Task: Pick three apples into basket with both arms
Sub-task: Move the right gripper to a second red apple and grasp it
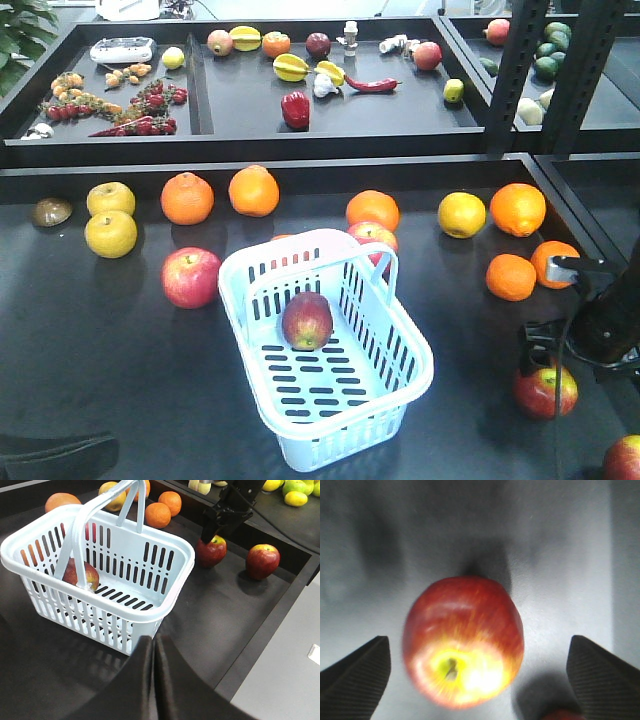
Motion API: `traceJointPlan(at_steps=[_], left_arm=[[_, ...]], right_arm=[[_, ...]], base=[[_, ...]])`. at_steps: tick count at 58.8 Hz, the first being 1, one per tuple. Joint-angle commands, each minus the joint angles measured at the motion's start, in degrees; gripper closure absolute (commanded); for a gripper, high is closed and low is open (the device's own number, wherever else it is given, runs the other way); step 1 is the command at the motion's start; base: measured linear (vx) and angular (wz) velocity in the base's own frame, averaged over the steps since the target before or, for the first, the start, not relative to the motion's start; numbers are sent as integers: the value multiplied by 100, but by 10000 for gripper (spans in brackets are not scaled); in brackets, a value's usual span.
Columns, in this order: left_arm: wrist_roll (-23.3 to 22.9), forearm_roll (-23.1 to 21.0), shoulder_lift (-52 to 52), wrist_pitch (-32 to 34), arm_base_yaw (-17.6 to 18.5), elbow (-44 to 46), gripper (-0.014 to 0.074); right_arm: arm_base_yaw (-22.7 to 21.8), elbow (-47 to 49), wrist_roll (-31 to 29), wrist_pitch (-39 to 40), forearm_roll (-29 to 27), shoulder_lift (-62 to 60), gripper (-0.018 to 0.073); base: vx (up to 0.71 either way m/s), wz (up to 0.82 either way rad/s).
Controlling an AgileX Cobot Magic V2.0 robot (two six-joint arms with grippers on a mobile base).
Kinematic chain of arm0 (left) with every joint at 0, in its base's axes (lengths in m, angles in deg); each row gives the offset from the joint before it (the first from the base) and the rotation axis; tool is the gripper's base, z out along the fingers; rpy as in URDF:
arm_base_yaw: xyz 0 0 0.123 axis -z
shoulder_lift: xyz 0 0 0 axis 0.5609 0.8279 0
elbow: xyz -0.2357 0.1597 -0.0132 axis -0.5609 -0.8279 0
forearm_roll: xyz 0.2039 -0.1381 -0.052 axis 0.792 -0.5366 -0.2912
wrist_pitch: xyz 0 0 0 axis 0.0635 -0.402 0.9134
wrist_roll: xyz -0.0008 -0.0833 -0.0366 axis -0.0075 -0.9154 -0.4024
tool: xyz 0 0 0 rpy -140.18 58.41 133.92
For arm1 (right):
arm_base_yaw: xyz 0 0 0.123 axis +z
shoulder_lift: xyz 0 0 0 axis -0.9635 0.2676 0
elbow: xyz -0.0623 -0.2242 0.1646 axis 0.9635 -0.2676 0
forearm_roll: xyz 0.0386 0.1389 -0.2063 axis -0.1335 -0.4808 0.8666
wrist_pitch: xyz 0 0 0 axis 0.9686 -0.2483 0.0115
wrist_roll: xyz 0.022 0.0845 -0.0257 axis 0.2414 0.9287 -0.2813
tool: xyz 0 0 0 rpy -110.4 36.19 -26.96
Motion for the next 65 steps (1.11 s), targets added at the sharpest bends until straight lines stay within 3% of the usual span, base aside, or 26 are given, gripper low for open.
traceJointPlan(at_steps=[1, 17, 25, 30, 40, 47, 57, 65], left_arm=[[-10, -182, 11, 249, 21, 132, 603], [-10, -182, 11, 249, 21, 127, 603], [-10, -182, 11, 249, 21, 127, 603], [-10, -182, 11, 249, 21, 127, 603], [-10, -182, 11, 249, 21, 127, 603], [-10, -182, 11, 264, 21, 128, 603], [-10, -182, 11, 274, 21, 128, 603], [-10, -182, 11, 283, 21, 128, 603]], right_arm=[[-25, 162, -136, 113, -117, -111, -101], [-25, 162, -353, 195, -317, 264, -81], [-25, 162, -390, 190, -410, 319, -26], [-25, 162, -390, 161, -441, 319, 67], [-25, 156, -430, -98, -613, 127, 370], [-20, 149, -959, -408, -973, -408, 566], [124, 149, -1669, -1013, -1667, -1490, 564], [690, 149, -1739, -1084, -1923, -2371, 564]], base=[[0, 0], [0, 0], [0, 0], [0, 0], [0, 0], [0, 0], [0, 0], [0, 0]])
